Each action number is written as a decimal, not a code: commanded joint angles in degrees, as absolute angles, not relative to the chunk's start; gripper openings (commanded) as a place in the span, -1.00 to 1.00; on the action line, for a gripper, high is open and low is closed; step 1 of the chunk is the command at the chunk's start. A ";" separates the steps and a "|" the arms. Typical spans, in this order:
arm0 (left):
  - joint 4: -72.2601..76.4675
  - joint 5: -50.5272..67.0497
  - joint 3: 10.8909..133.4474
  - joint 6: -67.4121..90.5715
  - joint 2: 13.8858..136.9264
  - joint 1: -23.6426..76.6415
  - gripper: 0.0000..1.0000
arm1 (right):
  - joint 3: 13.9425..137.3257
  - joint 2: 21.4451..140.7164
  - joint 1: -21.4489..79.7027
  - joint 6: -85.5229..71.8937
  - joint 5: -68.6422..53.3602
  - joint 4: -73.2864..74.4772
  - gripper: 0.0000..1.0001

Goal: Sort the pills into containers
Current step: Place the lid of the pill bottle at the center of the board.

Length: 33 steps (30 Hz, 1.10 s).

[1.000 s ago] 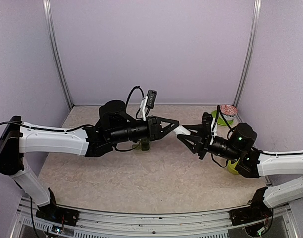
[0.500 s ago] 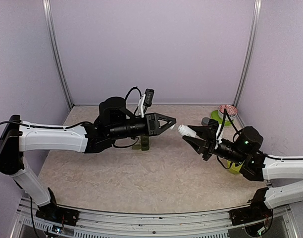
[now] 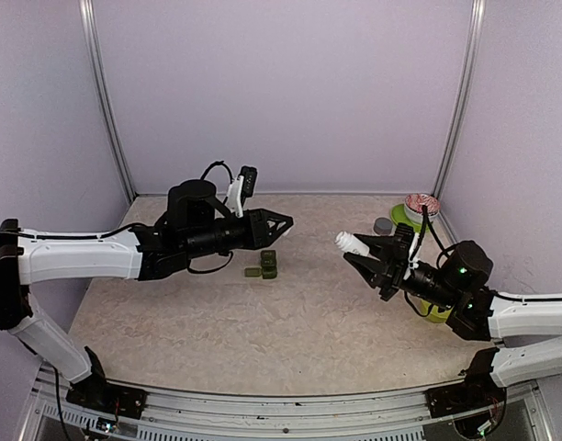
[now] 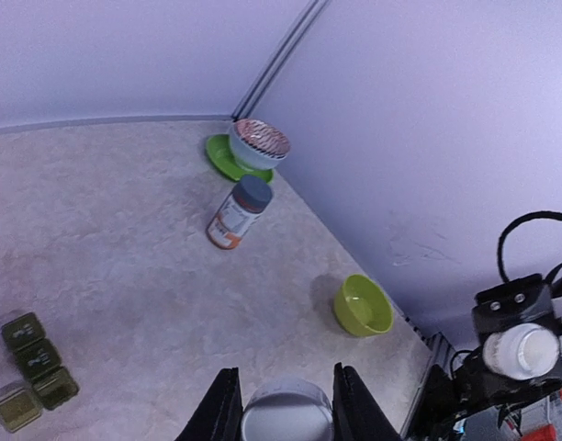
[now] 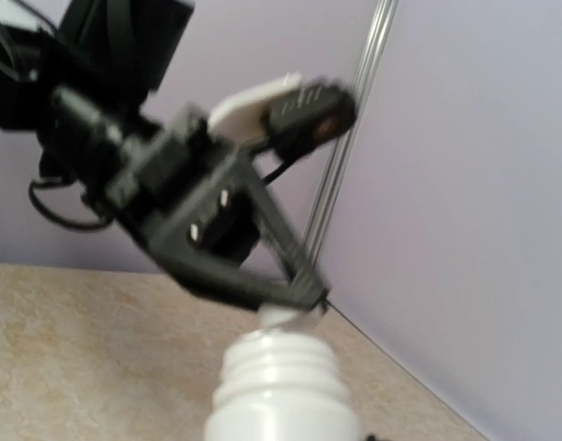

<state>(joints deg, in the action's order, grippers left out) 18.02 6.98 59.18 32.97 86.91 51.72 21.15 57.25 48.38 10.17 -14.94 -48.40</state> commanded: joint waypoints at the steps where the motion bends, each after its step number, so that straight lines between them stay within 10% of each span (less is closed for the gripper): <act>1: 12.13 0.20 54.66 28.50 84.19 49.50 -0.49 | 20.21 57.10 48.38 7.62 -15.38 -53.65 -0.74; 33: 11.88 -13.78 45.33 19.88 100.08 35.13 -0.44 | 19.33 57.39 48.37 4.92 -18.15 -53.05 -0.73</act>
